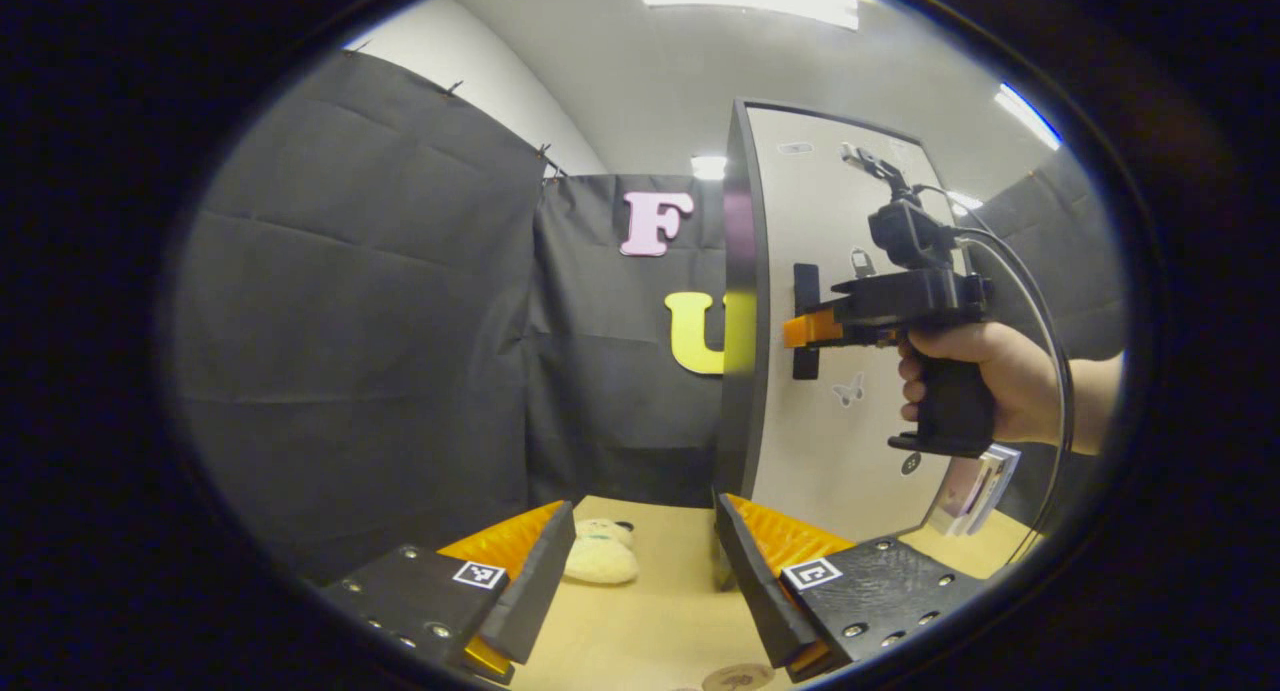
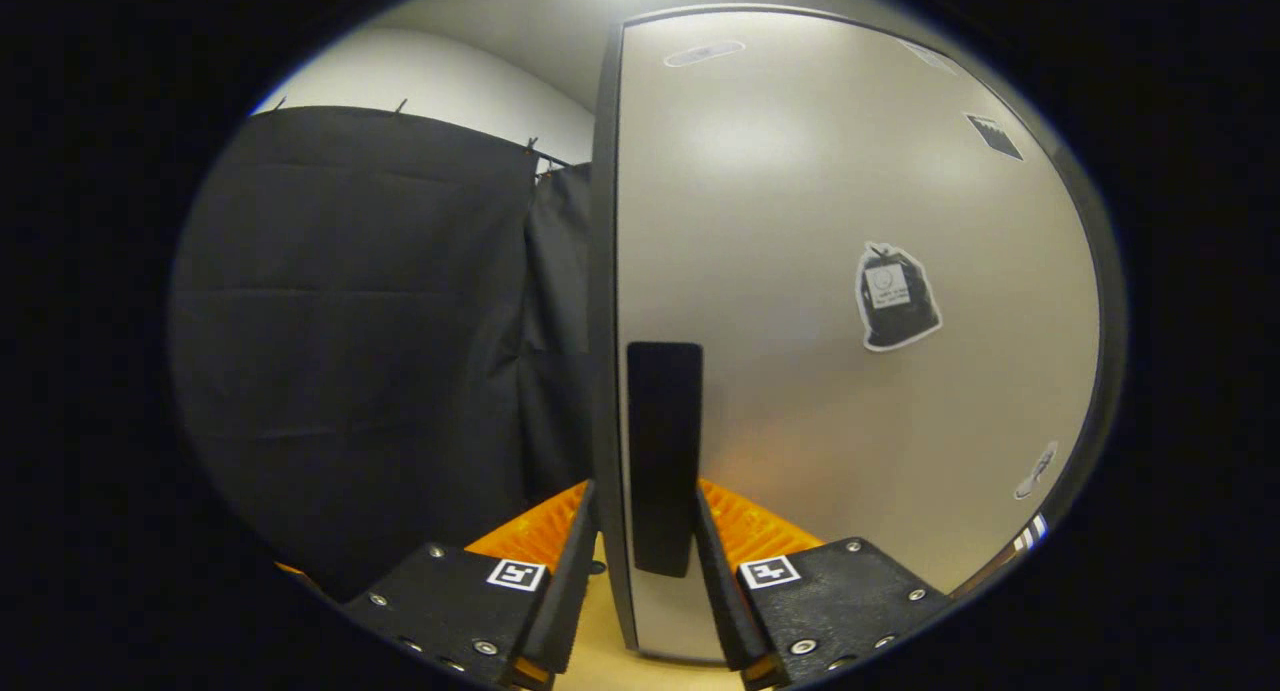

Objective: Open the cabinet door with the right hand, grasp the bottle in the cabinet with the left hand and place it on the coaster, then close the cabinet door with the right hand.

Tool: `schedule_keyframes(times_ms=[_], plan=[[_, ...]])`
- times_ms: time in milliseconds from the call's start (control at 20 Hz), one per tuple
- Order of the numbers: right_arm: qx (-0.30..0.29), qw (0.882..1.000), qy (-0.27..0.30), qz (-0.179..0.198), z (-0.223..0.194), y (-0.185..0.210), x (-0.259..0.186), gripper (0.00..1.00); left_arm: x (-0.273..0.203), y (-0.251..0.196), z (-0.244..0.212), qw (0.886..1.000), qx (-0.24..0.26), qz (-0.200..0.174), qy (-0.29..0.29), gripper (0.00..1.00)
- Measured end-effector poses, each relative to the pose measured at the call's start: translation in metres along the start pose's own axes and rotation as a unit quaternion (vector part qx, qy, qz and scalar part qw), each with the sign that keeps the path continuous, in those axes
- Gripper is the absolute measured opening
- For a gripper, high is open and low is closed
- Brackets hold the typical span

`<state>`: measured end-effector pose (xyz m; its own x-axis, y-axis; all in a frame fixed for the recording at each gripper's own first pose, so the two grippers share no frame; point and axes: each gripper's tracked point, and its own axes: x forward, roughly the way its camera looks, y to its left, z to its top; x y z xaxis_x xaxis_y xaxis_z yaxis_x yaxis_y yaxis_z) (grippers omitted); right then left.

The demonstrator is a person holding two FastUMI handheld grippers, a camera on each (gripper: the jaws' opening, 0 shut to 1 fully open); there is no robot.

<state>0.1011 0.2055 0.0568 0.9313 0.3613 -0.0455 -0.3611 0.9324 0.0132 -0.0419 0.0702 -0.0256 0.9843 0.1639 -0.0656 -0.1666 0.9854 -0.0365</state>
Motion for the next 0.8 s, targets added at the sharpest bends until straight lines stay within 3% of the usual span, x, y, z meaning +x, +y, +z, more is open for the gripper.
schedule_keyframes(times_ms=[50, 150, 300, 500, 800], plan=[[-0.011, 1.000, 0.003, 0.008, -0.004, 0.001, 0.011, 0.34, -0.001, 0.000, -0.001, 1.000, -0.003, 0.000, 0.002, 0.82], [-0.047, 0.999, 0.004, 0.021, -0.005, 0.002, 0.009, 0.27, -0.002, -0.005, -0.002, 1.000, -0.012, -0.007, 0.006, 0.82], [-0.041, 0.999, 0.014, 0.029, -0.007, 0.002, 0.007, 0.22, -0.003, -0.003, -0.001, 1.000, -0.010, -0.004, 0.005, 0.88], [-0.036, 0.998, 0.021, 0.045, -0.010, 0.002, 0.002, 0.16, 0.001, -0.010, -0.002, 1.000, -0.014, -0.022, -0.002, 0.84], [-0.023, 0.996, 0.034, 0.078, -0.014, -0.002, -0.011, 0.17, -0.006, -0.017, -0.005, 0.999, -0.004, -0.051, 0.014, 0.84]])
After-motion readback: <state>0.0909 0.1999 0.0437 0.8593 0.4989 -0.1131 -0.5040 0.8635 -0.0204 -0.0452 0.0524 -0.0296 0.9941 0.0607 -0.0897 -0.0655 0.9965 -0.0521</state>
